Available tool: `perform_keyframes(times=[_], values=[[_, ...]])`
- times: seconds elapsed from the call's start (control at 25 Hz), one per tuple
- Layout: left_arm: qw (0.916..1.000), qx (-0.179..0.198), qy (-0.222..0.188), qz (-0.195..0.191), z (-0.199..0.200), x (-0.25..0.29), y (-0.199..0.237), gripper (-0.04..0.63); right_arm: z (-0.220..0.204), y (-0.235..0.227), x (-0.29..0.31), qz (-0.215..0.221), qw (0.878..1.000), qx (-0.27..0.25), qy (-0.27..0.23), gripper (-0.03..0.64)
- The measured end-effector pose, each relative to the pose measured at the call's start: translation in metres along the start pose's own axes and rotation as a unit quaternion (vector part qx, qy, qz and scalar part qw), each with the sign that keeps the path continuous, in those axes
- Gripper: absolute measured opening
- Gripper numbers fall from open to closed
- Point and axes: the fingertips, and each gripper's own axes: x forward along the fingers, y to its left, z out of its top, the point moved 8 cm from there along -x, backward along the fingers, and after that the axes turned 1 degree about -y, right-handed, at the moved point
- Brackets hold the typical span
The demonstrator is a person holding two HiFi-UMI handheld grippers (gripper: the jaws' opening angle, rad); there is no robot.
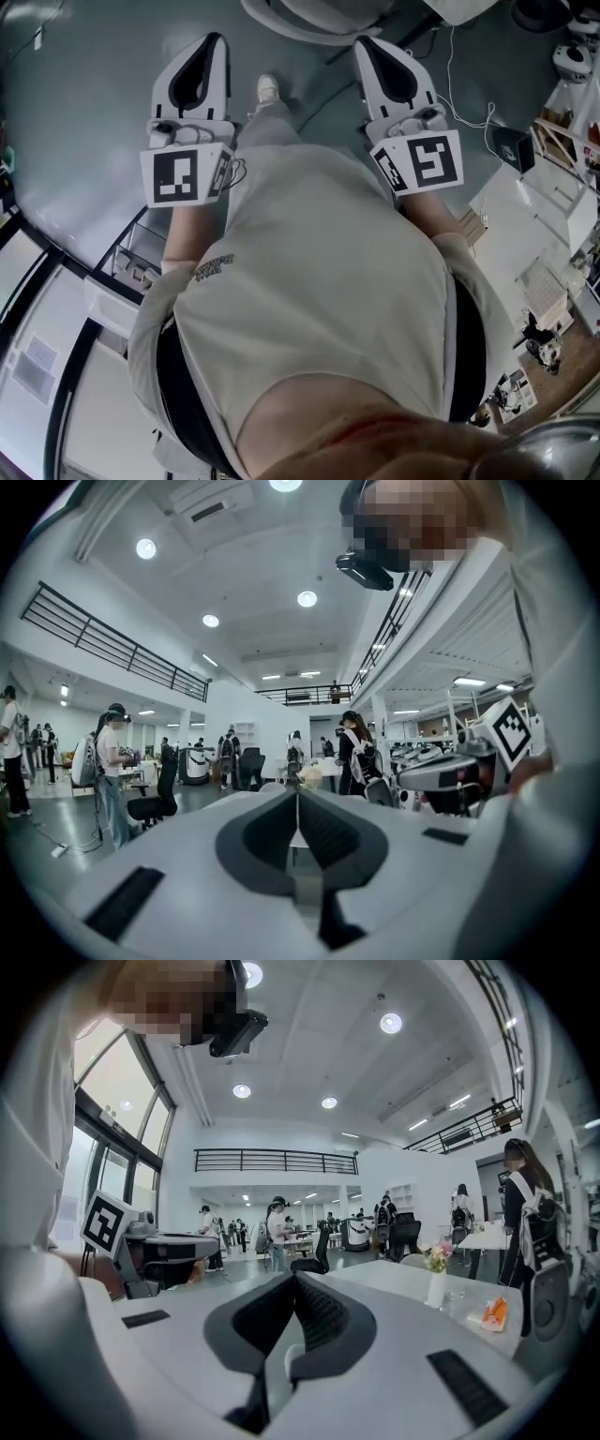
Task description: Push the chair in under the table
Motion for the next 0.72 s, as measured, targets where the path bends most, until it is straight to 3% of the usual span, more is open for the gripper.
perform_keyframes(times=[0.24,0.72], values=[[0.9992,-0.011,0.01,-0.038,-0.003,0.049,0.05,0.012,0.011,-0.009,0.057,-0.032,0.999,-0.009,0.021,0.009],[0.9919,-0.024,0.026,-0.122,0.006,0.117,0.128,0.012,0.05,-0.014,0.131,-0.116,0.993,-0.015,0.015,0.009]])
